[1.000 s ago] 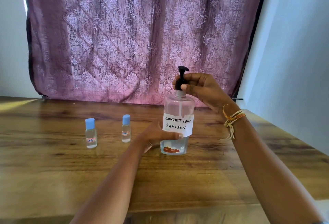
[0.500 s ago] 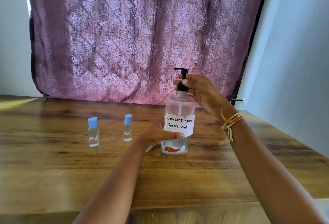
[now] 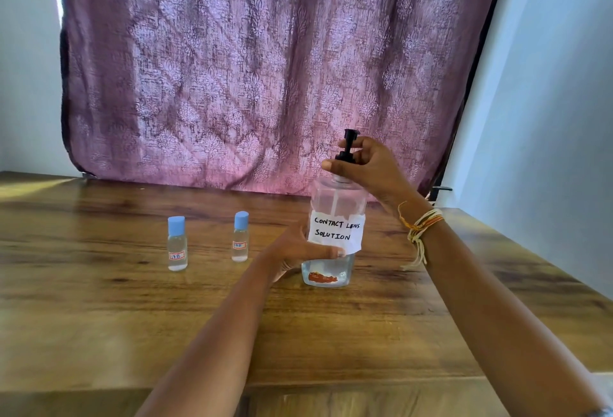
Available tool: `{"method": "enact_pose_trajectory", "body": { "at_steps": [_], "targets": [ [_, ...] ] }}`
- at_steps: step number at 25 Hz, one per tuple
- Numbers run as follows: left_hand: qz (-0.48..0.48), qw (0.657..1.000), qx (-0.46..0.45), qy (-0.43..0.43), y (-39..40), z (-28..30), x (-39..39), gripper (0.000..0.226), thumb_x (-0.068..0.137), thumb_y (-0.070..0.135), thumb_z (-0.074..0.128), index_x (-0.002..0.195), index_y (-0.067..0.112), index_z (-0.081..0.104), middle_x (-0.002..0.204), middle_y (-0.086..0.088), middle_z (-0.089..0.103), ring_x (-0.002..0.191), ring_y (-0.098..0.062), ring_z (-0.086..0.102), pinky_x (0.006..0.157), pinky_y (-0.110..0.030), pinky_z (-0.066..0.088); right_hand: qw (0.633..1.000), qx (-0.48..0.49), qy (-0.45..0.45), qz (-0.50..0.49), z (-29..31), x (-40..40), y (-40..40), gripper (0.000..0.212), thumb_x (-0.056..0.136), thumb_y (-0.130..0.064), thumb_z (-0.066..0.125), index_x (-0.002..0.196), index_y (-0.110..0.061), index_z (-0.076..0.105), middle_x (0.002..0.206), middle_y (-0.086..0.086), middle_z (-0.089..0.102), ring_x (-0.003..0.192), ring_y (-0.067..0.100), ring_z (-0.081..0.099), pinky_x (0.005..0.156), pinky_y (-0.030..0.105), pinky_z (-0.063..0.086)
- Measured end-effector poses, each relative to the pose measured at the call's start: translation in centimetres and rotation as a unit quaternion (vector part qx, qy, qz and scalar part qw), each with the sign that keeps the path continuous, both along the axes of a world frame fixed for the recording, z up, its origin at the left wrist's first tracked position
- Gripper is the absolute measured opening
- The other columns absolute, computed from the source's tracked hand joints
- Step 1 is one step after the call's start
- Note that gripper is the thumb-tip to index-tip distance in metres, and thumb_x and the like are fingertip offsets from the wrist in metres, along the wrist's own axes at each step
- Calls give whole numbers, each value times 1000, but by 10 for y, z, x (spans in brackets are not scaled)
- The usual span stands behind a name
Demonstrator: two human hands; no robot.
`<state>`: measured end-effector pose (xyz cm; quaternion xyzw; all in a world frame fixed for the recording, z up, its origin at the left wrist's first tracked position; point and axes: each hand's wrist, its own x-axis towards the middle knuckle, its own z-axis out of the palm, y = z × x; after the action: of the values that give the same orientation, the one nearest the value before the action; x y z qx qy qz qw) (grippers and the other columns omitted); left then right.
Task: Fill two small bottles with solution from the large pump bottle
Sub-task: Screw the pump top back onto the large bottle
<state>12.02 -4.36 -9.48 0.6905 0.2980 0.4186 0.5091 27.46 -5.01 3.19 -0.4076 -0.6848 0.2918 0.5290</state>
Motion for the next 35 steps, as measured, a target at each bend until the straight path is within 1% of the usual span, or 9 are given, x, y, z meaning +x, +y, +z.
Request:
{"method": "enact_pose_trajectory", "body": {
  "at_steps": [5,12,16,19,22,27,29,32,35],
  "targets": [
    [-4,1000,-1,1,0,0,0,53,67,18,79,117,10,65,108,-6,74,97,-18,71,76,-26,57,978,-71,108,161,7,12,-5,36,83,5,64,116,-2,55,104,15,71,95,20,70,85,26,56],
    [2,1000,0,0,1,-1,0,47,71,11,81,116,10,65,106,-5,75,96,-18,71,76,-27,57,998,34,-18,-54,0,-8,4,49,67,-25,86,103,-5,61,57,-8,52,59,10,54,65,28,50],
    [8,1000,-6,5,0,0,1,40,76,5,78,114,12,65,102,0,75,89,-10,71,71,-22,56,999,-17,-2,46,2,2,3,33,79,-31,73,102,-10,62,92,6,68,90,19,64,87,31,50],
    [8,1000,-10,4,0,0,1,39,75,5,78,111,14,66,101,1,74,88,-8,71,70,-20,56,980,-74,63,175,7,18,-2,34,87,3,58,121,4,55,107,13,70,103,20,67,91,26,53],
    [8,1000,-7,1,1,-1,1,46,71,10,82,114,11,66,105,-4,75,95,-16,71,75,-26,57,993,-30,22,111,9,21,-1,34,82,6,64,116,4,60,107,18,69,101,22,68,88,24,54],
    [16,1000,4,1,2,-2,1,48,71,14,82,116,12,65,107,-4,74,99,-20,71,79,-29,58,1000,12,-8,-5,2,3,5,27,67,-10,84,89,-8,68,62,0,62,62,13,59,67,24,53],
    [10,1000,5,-1,1,-3,0,49,68,17,82,114,13,66,106,-3,75,97,-19,71,77,-28,58,1000,8,-16,-10,0,-1,7,35,71,-16,83,99,-5,65,71,4,60,72,17,59,75,28,53],
    [8,1000,1,-5,0,-3,0,50,67,17,82,114,13,66,105,-3,75,96,-18,72,75,-27,57,987,-72,50,138,3,11,4,48,78,-6,70,123,4,55,108,14,68,104,23,65,92,29,53],
    [6,1000,0,-3,0,-2,0,48,70,12,83,114,11,66,105,-4,75,96,-19,72,75,-26,57,975,-84,63,196,6,26,1,44,81,6,63,124,6,54,116,21,66,112,26,64,90,25,53]
  ]
}}
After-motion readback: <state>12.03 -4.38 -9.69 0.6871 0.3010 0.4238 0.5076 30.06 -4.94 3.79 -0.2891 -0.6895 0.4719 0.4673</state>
